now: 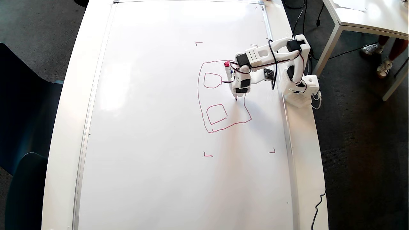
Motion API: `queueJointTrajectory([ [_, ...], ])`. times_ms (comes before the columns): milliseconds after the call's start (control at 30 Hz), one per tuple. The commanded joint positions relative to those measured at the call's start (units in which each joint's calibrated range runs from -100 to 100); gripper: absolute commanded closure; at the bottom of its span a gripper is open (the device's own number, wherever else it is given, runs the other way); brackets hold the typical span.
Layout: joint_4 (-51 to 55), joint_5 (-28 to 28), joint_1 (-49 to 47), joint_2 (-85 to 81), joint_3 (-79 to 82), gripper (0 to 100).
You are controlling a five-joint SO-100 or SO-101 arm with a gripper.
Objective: Draw on a whiteboard a robot head using a pen attached to the gripper
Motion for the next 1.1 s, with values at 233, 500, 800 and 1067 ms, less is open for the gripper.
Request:
queueJointTrajectory([
  [233,-4.18,0.33,1.44,3.05,-7.37,99],
  [500,-3.57,2.16,6.16,3.13,-6.74,99],
  [800,-3.31,5.16,9.77,2.29,-5.19,99],
  [1067,-3.22,6.02,10.87,1.20,-1.93,99],
])
